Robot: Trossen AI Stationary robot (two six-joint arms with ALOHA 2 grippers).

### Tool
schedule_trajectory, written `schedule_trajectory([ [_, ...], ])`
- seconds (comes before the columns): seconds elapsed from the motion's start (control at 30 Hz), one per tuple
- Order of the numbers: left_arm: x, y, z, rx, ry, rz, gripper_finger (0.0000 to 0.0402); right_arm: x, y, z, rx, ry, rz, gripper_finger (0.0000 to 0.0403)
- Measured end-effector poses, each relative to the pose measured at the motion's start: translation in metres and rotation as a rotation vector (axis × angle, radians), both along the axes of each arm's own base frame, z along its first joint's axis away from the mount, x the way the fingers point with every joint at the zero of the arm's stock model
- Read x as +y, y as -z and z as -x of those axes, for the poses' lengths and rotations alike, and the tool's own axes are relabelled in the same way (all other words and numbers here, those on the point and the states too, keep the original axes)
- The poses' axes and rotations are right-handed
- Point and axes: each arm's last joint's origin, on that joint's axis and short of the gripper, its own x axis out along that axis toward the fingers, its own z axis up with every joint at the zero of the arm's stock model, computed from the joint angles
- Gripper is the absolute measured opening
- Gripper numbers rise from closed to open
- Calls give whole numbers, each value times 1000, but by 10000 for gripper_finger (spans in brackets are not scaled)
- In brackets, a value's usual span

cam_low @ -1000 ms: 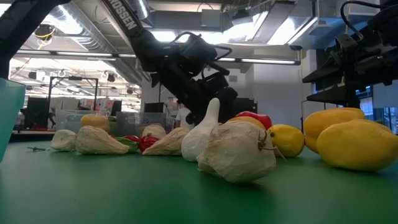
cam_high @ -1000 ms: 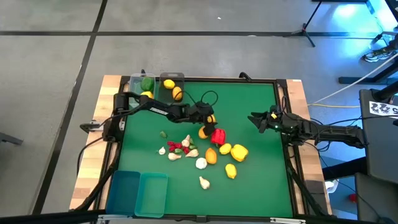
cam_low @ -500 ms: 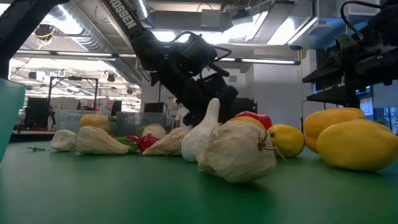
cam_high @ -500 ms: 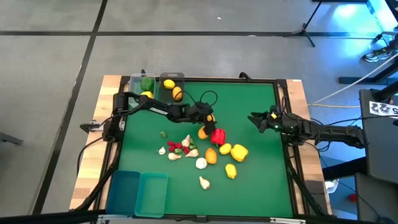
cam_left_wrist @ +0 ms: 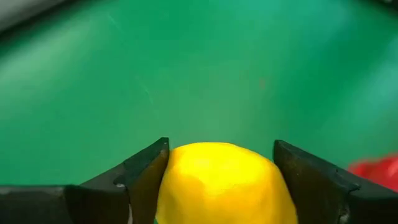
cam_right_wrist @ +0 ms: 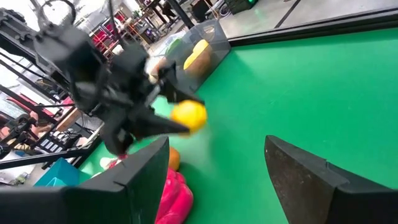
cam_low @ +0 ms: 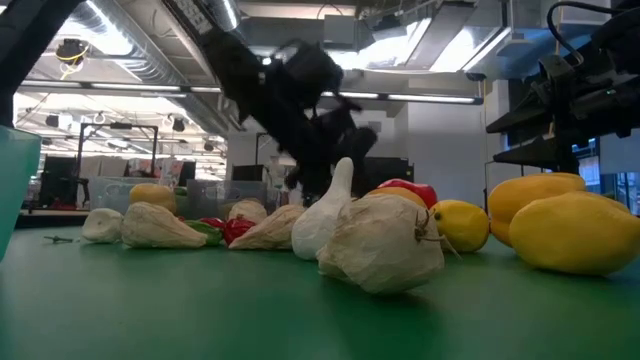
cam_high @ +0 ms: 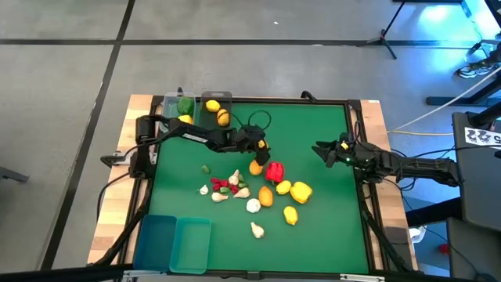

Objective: Sort produce into baskets
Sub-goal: Put the lemon into the black bin

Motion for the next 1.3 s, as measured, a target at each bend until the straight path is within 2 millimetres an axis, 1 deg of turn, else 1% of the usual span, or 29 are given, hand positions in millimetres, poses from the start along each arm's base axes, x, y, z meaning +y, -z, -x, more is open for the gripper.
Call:
schedule_trajectory([
  [0.1,4,-24,4,-58,-35,-21,267,0,0,0,3,2,2,261],
  [0.13,6,-28,6,-57,-53,-30,268,0,0,0,3,4,3,261],
  [0.2,9,-42,11,-85,-97,-61,268,0,0,0,7,9,4,261],
  [0.33,19,-74,24,-119,-217,-181,268,0,1,0,8,13,6,261],
  [0.43,29,-83,37,-63,-325,-248,268,-1,1,0,8,18,7,261],
  [0.53,42,-84,51,-21,-441,-223,268,-1,1,0,11,18,6,261],
  [0.67,62,-72,69,53,-593,-112,268,-1,1,0,11,18,6,261],
  [0.83,83,-65,88,77,-762,-13,269,-1,1,0,12,18,6,261],
  [1.07,105,-66,99,60,-811,-4,269,-1,1,0,11,18,6,261],
  [1.3,115,-66,106,59,-836,4,269,-1,1,0,12,18,7,261],
])
